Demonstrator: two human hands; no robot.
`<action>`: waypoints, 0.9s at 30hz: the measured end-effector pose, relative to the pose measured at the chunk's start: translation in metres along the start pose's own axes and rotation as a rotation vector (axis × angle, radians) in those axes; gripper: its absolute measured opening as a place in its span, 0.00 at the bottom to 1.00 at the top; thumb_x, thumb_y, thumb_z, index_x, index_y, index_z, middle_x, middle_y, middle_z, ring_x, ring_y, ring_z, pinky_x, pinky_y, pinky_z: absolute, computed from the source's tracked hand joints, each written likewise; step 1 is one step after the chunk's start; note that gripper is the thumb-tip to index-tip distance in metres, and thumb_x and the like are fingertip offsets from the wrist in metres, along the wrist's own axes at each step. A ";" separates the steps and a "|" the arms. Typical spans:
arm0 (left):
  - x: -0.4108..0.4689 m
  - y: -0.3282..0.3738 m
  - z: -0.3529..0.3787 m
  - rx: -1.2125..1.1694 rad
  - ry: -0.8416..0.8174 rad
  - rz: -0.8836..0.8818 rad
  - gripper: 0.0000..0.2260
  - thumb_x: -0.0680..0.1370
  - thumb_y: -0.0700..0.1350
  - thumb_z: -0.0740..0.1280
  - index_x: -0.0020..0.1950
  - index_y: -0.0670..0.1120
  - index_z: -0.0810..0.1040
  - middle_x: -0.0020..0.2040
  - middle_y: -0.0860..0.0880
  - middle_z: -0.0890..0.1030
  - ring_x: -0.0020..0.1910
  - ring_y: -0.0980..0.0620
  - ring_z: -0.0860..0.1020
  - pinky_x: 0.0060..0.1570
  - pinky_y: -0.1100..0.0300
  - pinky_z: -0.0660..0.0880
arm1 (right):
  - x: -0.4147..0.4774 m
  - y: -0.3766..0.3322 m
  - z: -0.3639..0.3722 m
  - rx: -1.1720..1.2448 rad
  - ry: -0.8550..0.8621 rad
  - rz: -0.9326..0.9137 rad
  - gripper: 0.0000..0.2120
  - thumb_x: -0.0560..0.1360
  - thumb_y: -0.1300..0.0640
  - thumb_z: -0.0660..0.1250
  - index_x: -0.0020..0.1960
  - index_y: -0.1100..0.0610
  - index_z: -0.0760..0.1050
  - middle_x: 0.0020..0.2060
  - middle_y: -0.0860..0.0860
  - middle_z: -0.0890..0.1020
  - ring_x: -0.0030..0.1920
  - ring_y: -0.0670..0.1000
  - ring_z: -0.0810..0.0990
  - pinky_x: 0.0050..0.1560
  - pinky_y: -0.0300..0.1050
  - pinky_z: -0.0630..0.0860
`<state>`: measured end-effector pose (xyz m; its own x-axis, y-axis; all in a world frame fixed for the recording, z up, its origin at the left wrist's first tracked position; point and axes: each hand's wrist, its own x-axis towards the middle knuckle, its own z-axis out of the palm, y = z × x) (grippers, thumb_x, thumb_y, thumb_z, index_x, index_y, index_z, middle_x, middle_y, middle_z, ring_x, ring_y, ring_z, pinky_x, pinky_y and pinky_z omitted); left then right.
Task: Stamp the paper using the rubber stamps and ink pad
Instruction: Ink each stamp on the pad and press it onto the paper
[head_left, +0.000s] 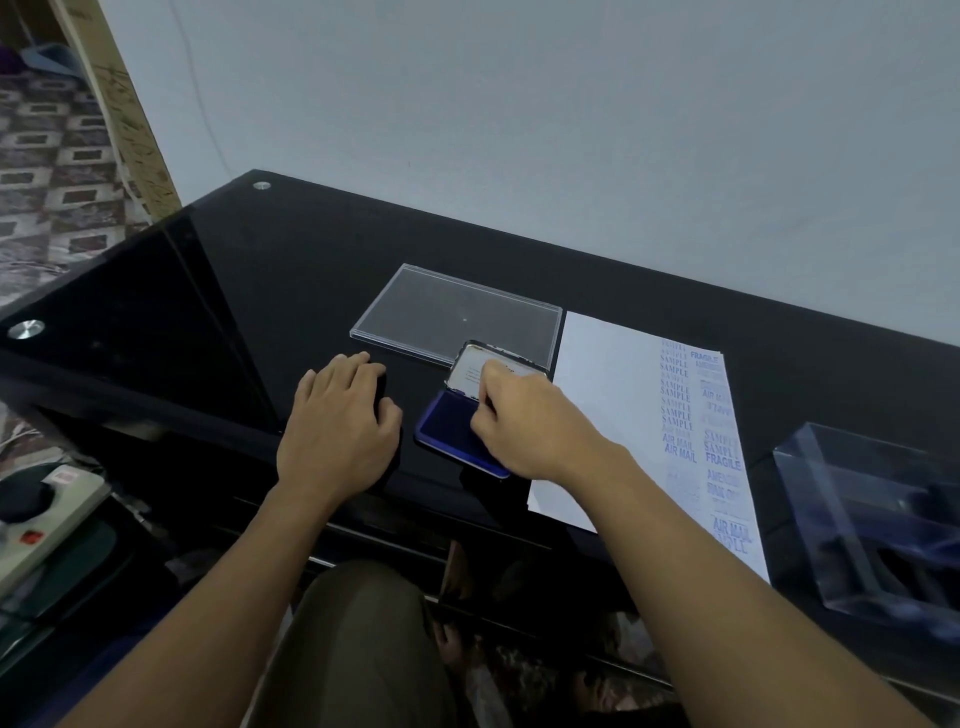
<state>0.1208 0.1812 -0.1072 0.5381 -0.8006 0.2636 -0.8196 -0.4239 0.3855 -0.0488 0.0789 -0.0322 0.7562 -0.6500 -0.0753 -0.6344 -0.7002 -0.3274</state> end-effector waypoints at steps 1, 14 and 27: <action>0.000 0.000 0.000 0.002 -0.003 -0.003 0.18 0.79 0.46 0.61 0.69 0.44 0.73 0.73 0.47 0.69 0.75 0.47 0.63 0.75 0.45 0.55 | -0.001 0.000 0.003 0.000 0.003 -0.002 0.04 0.80 0.56 0.57 0.48 0.56 0.65 0.39 0.53 0.75 0.38 0.56 0.73 0.34 0.49 0.70; 0.001 0.002 0.002 0.025 -0.014 -0.017 0.19 0.79 0.46 0.61 0.69 0.44 0.72 0.73 0.45 0.69 0.75 0.45 0.63 0.75 0.45 0.56 | -0.004 -0.007 0.011 0.062 0.034 0.076 0.07 0.81 0.58 0.57 0.46 0.55 0.60 0.33 0.50 0.67 0.33 0.52 0.67 0.28 0.45 0.58; 0.003 0.002 0.002 -0.012 -0.035 -0.023 0.19 0.79 0.45 0.61 0.69 0.43 0.73 0.73 0.45 0.69 0.74 0.45 0.64 0.74 0.43 0.55 | -0.007 -0.017 0.016 0.141 0.079 0.185 0.06 0.81 0.59 0.57 0.47 0.55 0.61 0.34 0.49 0.67 0.40 0.58 0.71 0.32 0.47 0.62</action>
<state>0.1209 0.1771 -0.1071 0.5493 -0.8052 0.2234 -0.8046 -0.4376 0.4013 -0.0407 0.1001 -0.0410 0.6108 -0.7883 -0.0740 -0.7281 -0.5225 -0.4438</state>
